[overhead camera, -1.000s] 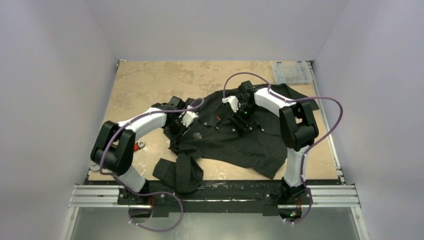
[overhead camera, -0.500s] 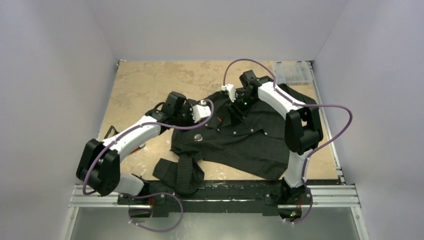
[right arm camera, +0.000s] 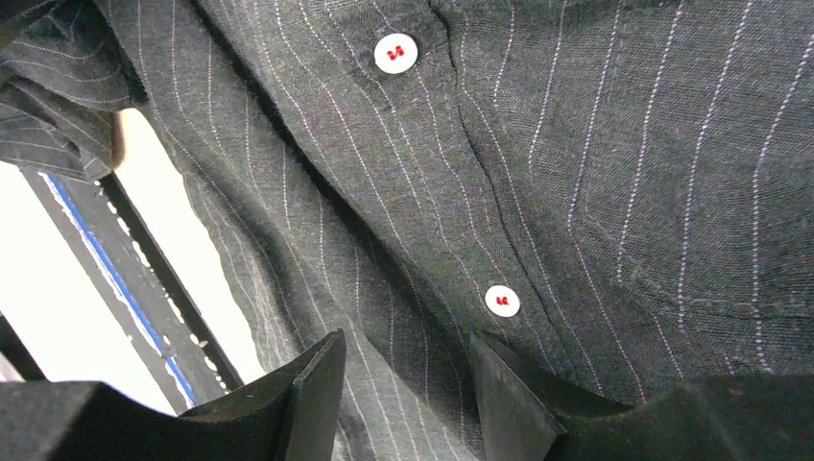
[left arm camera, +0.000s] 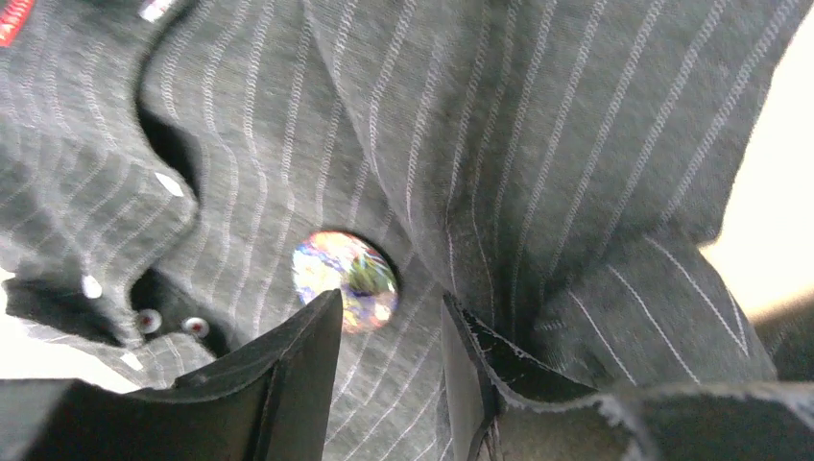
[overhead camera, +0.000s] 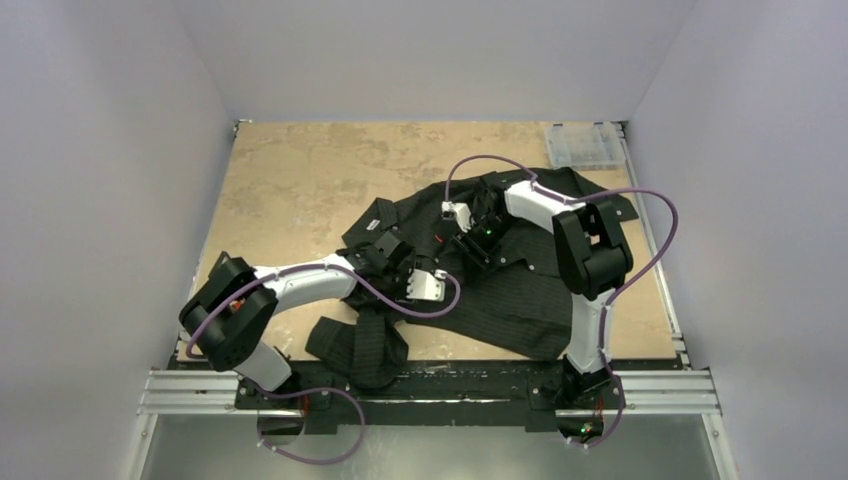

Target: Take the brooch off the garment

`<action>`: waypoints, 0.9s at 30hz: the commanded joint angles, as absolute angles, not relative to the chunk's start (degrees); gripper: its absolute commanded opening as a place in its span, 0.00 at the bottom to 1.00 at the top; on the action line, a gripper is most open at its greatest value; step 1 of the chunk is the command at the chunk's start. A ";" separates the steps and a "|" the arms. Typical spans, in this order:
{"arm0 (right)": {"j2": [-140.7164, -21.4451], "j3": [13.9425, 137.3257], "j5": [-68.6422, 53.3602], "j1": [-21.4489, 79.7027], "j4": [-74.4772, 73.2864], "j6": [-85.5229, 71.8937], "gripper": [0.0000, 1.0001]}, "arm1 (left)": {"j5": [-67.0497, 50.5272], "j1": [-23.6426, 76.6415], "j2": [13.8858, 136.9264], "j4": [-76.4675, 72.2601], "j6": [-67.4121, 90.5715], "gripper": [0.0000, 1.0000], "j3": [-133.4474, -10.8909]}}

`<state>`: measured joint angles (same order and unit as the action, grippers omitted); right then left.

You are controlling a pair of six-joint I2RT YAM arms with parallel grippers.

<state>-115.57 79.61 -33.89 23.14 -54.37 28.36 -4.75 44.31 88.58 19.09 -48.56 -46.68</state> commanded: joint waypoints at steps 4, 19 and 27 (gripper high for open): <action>-112.50 75.86 -32.55 23.27 -55.11 30.12 0.55 | 4.51 47.28 92.32 12.96 -50.52 0.42 -44.56; -111.08 74.58 -31.28 23.29 -54.05 30.83 0.55 | -4.33 41.50 89.96 20.37 -45.36 0.00 -54.46; -107.56 74.14 -32.82 23.25 -52.03 30.31 0.57 | -6.55 39.33 90.96 21.39 -44.03 0.00 -56.78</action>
